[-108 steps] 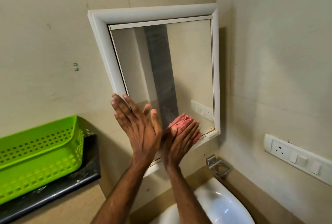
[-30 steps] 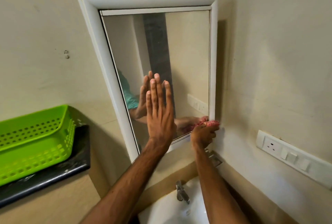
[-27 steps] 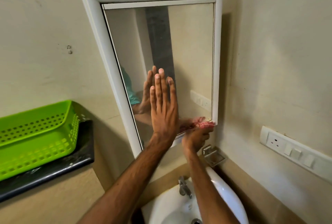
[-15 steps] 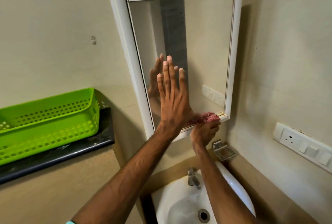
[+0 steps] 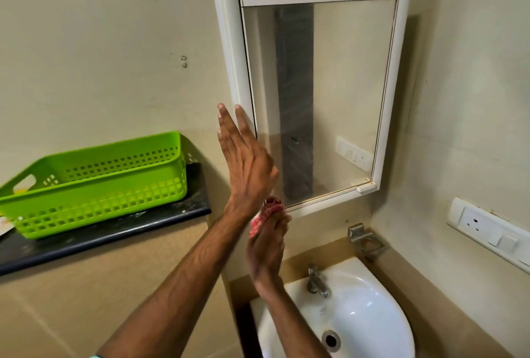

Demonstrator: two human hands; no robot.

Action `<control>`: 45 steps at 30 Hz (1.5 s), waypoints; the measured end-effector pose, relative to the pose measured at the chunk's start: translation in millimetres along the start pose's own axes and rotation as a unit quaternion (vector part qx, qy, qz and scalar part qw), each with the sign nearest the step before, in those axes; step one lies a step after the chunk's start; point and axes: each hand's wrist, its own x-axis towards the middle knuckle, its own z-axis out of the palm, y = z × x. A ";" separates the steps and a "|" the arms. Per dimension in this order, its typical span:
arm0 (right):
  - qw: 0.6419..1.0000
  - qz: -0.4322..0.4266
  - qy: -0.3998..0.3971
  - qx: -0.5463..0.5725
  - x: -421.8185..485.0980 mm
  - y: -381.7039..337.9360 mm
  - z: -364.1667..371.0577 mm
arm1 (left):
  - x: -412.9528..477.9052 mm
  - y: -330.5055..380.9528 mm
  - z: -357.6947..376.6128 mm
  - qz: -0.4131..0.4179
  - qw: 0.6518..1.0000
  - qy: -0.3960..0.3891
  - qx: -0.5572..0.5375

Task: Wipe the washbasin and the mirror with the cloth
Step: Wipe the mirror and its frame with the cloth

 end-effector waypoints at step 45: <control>0.866 -0.313 0.318 -0.226 162.3 -176.2 -86.7 | 71.9 14.6 -65.5 -0.076 0.971 0.041 -0.222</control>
